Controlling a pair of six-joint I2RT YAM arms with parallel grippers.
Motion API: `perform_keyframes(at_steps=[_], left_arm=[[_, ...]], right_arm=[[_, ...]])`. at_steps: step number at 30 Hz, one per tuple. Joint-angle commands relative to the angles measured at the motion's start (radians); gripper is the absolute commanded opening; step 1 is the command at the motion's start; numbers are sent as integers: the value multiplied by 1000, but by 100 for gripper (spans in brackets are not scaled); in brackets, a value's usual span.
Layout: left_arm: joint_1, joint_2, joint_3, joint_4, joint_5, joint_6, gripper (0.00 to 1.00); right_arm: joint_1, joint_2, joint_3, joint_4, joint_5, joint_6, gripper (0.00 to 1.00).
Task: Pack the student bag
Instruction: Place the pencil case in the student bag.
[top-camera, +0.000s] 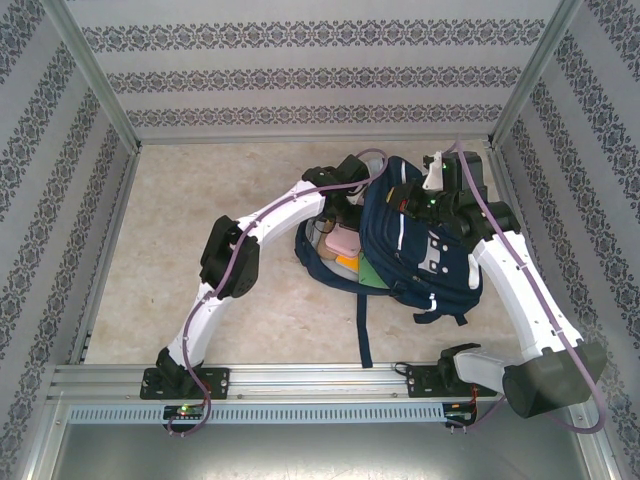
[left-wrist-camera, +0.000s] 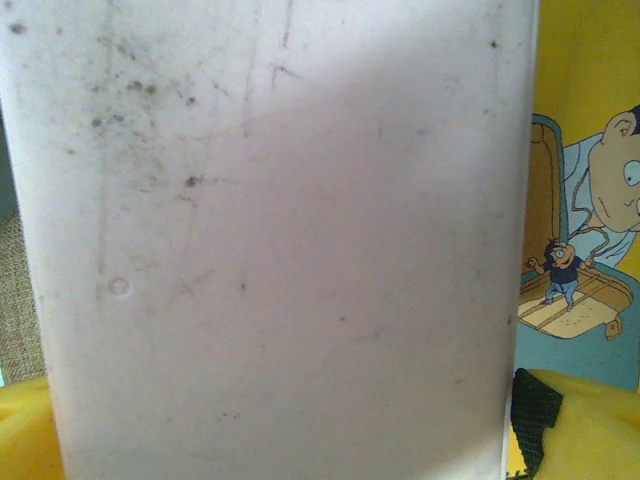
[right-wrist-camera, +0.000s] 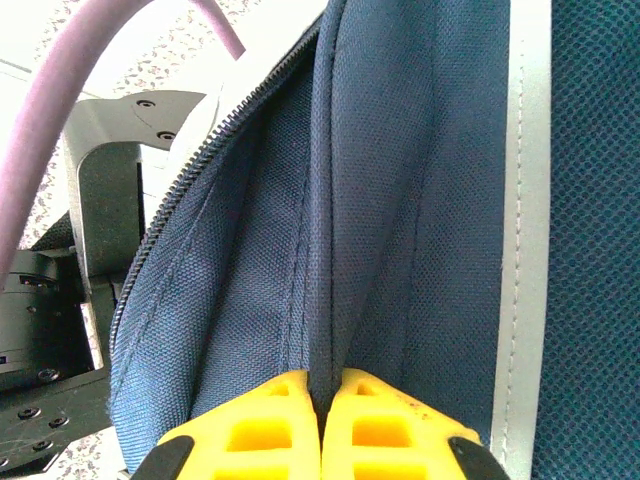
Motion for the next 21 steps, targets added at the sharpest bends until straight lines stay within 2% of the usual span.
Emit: perform_keyframes(at_steps=[1, 8, 12, 16, 18, 21], left_arm=[[-20, -32, -5, -4, 72, 18, 100], [22, -106, -30, 20, 105, -20, 100], [45, -157, -70, 45, 179, -13, 100], [60, -156, -87, 45, 203, -16, 100], [78, -173, -127, 82, 202, -63, 96], [123, -214, -216, 175, 186, -153, 83]], right_arm=[[17, -22, 36, 151, -64, 5, 1], [19, -32, 32, 141, -53, -2, 1], [18, -39, 20, 138, -44, -3, 2], [19, -35, 15, 145, -48, 3, 2], [19, -35, 16, 144, -47, 2, 2], [19, -43, 17, 135, -41, -2, 2]])
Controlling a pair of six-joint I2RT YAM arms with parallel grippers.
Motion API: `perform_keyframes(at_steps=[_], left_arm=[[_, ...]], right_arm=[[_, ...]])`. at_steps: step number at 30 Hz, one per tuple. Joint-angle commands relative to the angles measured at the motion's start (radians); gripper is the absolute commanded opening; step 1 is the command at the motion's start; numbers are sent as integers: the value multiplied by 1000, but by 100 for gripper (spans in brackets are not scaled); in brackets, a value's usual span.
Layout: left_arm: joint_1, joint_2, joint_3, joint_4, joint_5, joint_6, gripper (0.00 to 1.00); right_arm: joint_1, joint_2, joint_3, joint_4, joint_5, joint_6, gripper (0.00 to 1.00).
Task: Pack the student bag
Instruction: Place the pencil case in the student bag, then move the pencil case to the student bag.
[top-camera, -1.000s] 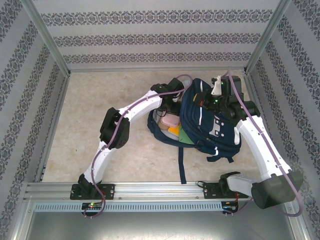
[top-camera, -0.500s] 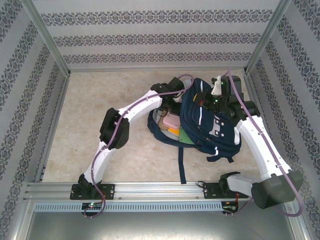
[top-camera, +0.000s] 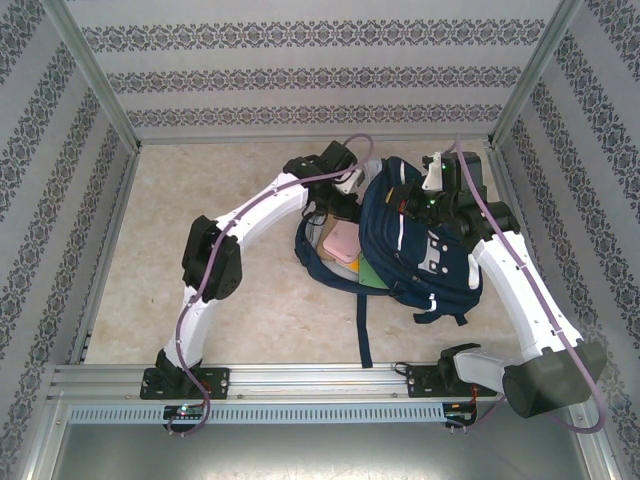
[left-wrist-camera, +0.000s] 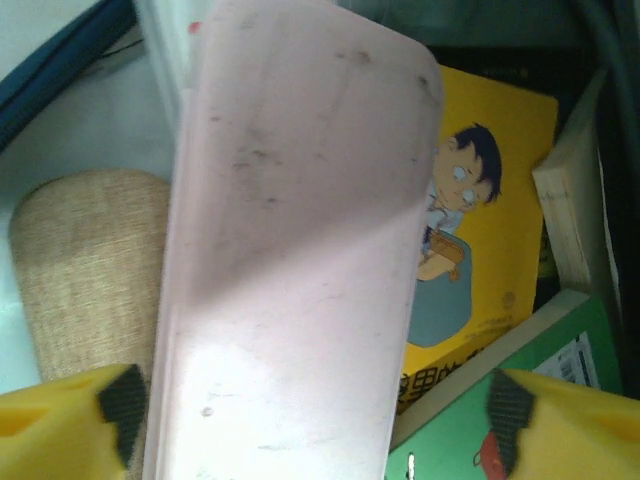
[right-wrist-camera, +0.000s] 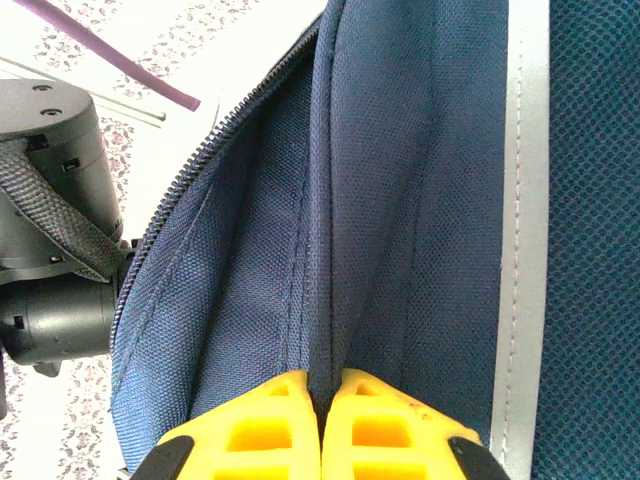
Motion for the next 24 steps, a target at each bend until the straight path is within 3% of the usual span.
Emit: perform_keyframes(at_steps=[1, 6, 7, 17, 24], left_arm=[[59, -49, -77, 96, -15, -110, 76], [74, 62, 28, -22, -92, -105, 36], [73, 100, 64, -52, -88, -101, 33], [-19, 254, 221, -106, -3, -35, 37], [-69, 241, 256, -113, 24, 1, 44]], right_arm=[[17, -45, 19, 131, -40, -2, 2], [17, -47, 10, 137, -42, 5, 3], [17, -45, 11, 138, -42, 5, 3], [18, -48, 11, 133, -40, 4, 3], [19, -44, 14, 135, -40, 4, 3]])
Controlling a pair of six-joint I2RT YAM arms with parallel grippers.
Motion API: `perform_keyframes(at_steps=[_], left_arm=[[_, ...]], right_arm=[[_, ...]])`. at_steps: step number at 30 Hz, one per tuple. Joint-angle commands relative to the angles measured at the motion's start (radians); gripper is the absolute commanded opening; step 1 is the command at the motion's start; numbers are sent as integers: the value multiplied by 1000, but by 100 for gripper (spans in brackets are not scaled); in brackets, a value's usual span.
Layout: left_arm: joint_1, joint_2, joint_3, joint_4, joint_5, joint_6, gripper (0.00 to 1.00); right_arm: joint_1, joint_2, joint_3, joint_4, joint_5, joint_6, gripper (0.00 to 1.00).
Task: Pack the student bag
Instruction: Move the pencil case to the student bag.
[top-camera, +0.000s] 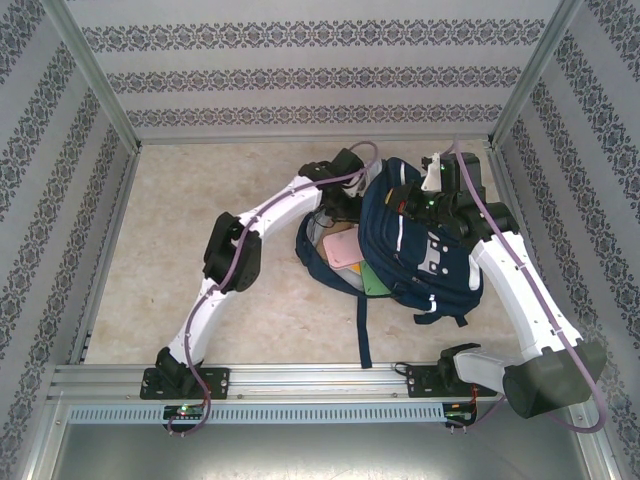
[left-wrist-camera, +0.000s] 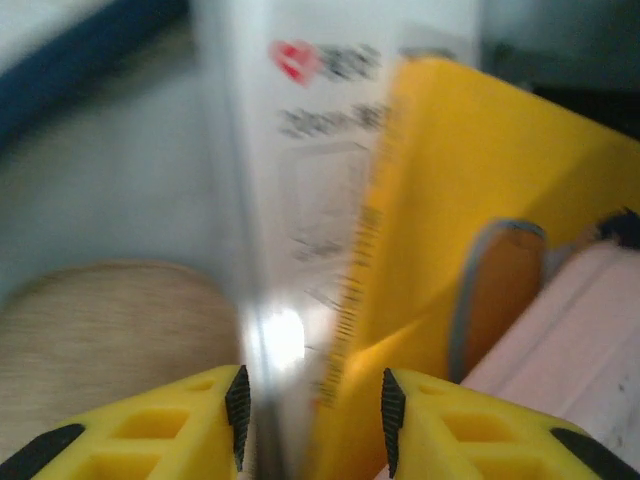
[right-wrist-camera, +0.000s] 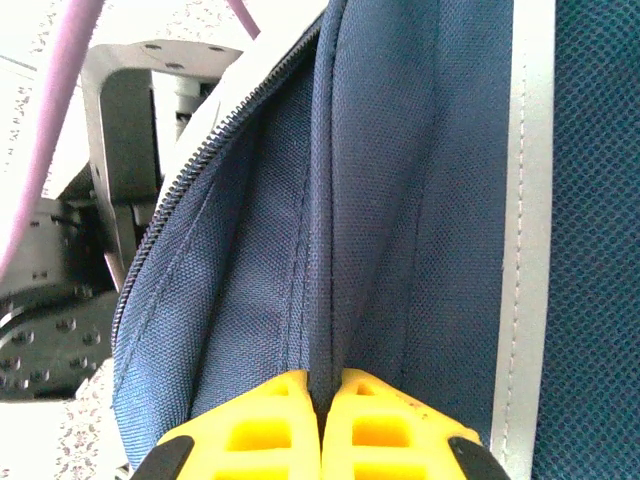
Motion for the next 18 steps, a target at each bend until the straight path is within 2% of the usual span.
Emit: perform_keyframes(at_steps=[1, 4, 9, 18], left_arm=[[-31, -7, 28, -67, 55, 47, 46], [-31, -57, 4, -77, -7, 34, 48], [-13, -208, -143, -44, -152, -18, 52], [13, -434, -445, -18, -301, -35, 46]], right_arm=[[15, -42, 19, 134, -46, 5, 3], [15, -42, 20, 135, -44, 3, 3], [13, -48, 18, 130, -41, -1, 3], [15, -47, 10, 138, -43, 3, 3]])
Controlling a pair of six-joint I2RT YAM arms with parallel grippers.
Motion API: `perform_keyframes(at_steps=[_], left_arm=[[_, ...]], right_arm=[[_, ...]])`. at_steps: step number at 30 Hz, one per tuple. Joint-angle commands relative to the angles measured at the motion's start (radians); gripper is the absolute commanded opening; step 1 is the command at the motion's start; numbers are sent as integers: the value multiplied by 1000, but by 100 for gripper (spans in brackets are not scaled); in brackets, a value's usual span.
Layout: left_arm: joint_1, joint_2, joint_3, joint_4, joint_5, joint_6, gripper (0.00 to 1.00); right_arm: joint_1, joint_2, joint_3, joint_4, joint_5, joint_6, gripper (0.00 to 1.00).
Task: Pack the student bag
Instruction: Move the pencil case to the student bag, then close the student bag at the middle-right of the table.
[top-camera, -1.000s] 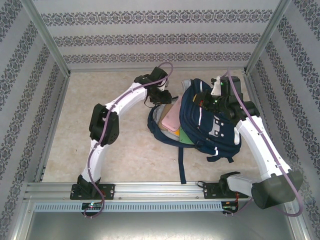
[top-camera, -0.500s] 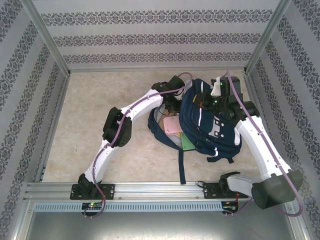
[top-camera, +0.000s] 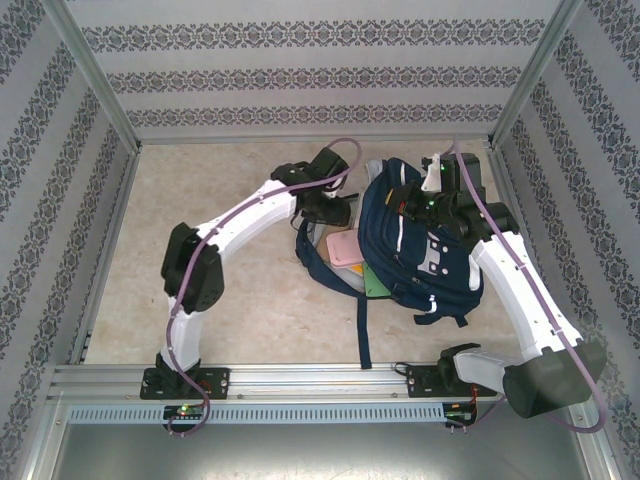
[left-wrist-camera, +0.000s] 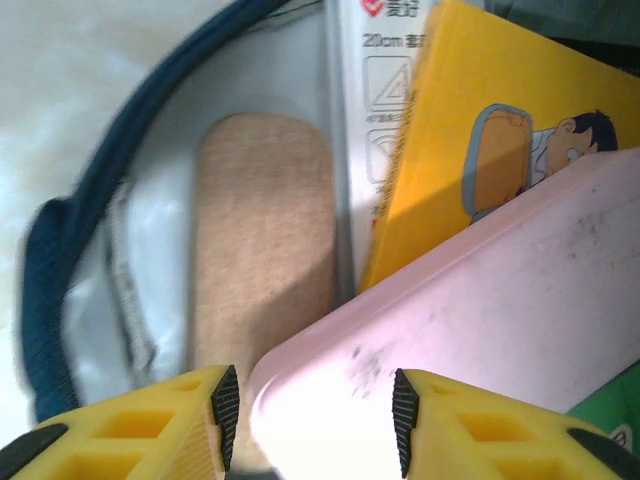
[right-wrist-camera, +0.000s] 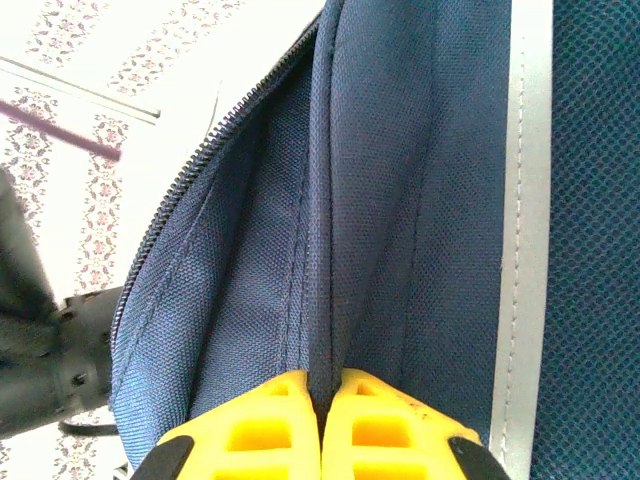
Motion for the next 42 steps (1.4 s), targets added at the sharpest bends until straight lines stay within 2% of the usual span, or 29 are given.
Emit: perform_keyframes(at_steps=[1, 10, 15, 18, 25, 32, 36, 39, 42], left_arm=[[21, -52, -101, -9, -86, -19, 46], [27, -63, -224, 20, -13, -35, 42], [24, -32, -218, 31, 24, -34, 30], [17, -26, -232, 48, 69, -41, 27], [-35, 38, -181, 65, 131, -63, 27], [-60, 158, 20, 75, 198, -89, 29], [-68, 220, 125, 44, 226, -85, 34], [-64, 198, 129, 0, 172, -57, 35], [-31, 122, 43, -4, 130, -42, 35]], right_arm=[[15, -46, 11, 145, -46, 4, 3], [20, -50, 14, 143, -44, 5, 2], [20, -51, 12, 139, -45, 3, 2], [21, -53, 14, 138, -42, 3, 2], [22, -43, 14, 147, -44, 6, 2], [35, -34, 12, 150, -43, 9, 2], [40, -34, 14, 145, -42, 5, 2], [42, -37, 6, 141, -43, 0, 2], [45, -40, -16, 142, -45, 0, 4]])
